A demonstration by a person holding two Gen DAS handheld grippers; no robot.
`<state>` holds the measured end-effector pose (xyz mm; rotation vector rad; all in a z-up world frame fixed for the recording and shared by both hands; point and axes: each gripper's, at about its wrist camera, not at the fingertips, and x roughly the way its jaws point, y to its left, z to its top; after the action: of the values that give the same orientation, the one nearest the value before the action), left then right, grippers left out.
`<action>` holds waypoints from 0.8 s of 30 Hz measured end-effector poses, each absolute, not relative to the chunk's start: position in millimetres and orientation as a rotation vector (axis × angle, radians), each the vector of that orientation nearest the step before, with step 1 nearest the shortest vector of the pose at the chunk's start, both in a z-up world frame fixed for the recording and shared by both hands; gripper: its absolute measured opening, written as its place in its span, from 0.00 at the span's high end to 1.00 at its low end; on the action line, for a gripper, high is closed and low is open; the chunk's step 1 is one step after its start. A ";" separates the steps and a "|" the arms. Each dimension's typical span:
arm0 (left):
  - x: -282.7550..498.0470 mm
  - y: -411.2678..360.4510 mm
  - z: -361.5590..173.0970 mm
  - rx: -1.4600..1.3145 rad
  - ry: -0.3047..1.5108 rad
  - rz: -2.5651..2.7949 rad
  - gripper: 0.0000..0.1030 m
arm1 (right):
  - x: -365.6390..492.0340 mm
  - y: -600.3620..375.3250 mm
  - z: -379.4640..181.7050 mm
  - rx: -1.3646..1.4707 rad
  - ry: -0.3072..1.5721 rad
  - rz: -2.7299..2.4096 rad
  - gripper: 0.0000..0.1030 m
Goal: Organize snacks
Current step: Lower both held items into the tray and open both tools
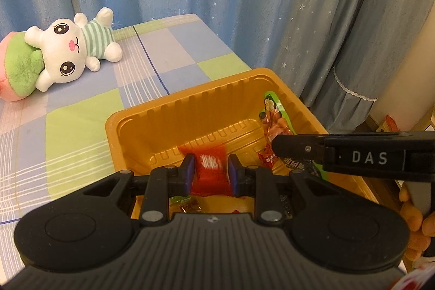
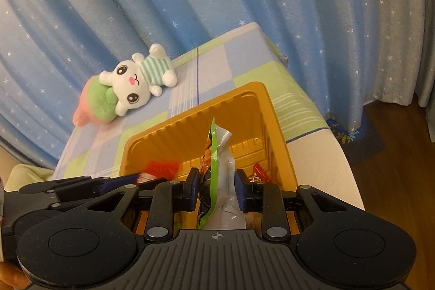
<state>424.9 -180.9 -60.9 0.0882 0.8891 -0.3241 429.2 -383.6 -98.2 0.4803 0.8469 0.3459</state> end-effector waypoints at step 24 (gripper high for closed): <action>411.9 -149.1 -44.7 -0.009 0.857 -0.275 0.71 | 439.5 -371.2 -98.4 0.483 0.864 0.337 0.72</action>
<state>411.9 -149.1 -44.7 -0.0087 0.8575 -0.2748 439.5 -371.2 -98.4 0.4834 0.8640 0.3373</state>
